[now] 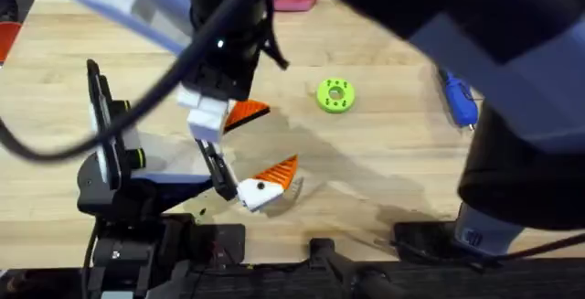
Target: Pick up the gripper from the table and insert it into the empty holder that is missing its gripper. Then pick up a screw, insert it into the mounting hole, and use the screwdriver to tighten it. Finally, clean up the table by picking up the vegetable and placing it into the bucket.
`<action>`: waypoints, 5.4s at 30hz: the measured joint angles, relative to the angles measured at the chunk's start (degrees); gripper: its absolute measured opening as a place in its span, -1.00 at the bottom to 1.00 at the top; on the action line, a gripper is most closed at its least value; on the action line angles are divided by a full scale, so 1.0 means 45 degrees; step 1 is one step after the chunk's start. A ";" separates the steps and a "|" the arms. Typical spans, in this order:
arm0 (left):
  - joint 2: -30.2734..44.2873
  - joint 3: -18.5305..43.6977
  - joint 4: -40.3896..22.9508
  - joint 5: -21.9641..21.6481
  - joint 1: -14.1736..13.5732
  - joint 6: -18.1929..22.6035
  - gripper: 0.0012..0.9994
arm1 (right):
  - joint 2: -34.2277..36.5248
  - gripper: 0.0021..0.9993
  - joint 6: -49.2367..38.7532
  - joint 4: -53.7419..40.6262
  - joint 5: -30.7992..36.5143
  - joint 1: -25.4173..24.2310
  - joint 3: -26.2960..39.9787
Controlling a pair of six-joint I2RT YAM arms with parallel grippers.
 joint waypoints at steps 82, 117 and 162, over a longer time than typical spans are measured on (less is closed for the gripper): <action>0.0002 0.0000 0.0000 0.0000 0.0000 0.0155 -0.98 | -1.0354 0.75 0.7502 0.3886 0.1582 -0.6330 -1.3298; 0.0001 0.0000 0.0000 0.0000 0.0000 0.0165 -0.99 | -0.7817 0.98 0.5156 0.4606 0.2724 -1.3708 -1.3080; 0.0001 0.0000 0.0000 -0.0004 0.0000 0.0165 -0.99 | -0.2688 0.99 -0.0259 0.7626 0.2728 -1.5695 -1.2421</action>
